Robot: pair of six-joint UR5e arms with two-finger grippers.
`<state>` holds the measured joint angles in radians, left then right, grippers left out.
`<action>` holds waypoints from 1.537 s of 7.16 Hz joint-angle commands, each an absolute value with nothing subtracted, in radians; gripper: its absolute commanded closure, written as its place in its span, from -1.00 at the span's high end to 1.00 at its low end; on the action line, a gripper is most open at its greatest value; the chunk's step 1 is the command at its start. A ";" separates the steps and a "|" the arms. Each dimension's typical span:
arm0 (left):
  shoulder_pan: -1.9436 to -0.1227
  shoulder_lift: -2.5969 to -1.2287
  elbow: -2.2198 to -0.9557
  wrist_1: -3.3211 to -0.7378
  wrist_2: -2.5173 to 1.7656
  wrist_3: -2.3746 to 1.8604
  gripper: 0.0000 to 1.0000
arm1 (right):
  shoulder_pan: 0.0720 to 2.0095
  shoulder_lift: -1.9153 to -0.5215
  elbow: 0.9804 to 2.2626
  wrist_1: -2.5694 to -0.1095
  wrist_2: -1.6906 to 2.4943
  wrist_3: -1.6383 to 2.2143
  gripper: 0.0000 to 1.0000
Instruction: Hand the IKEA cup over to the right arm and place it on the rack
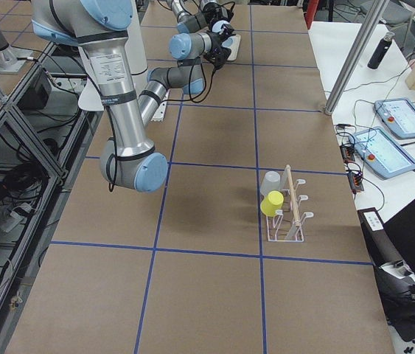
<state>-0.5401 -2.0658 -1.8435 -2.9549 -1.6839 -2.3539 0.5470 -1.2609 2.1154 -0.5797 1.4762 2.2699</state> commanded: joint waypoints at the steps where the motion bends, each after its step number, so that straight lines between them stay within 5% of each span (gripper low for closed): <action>1: -0.604 -2.063 -1.818 -2.942 -1.683 -2.345 0.99 | 0.644 -1.413 2.126 -0.581 1.468 1.956 -0.86; 5: -0.630 -2.062 -1.743 -2.944 -1.686 -2.314 0.99 | 0.804 -1.679 2.012 -0.580 1.234 1.391 -0.79; 11: -0.627 -2.062 -1.671 -2.947 -1.686 -2.299 0.99 | 1.053 -1.727 1.659 -0.362 1.268 1.017 -0.79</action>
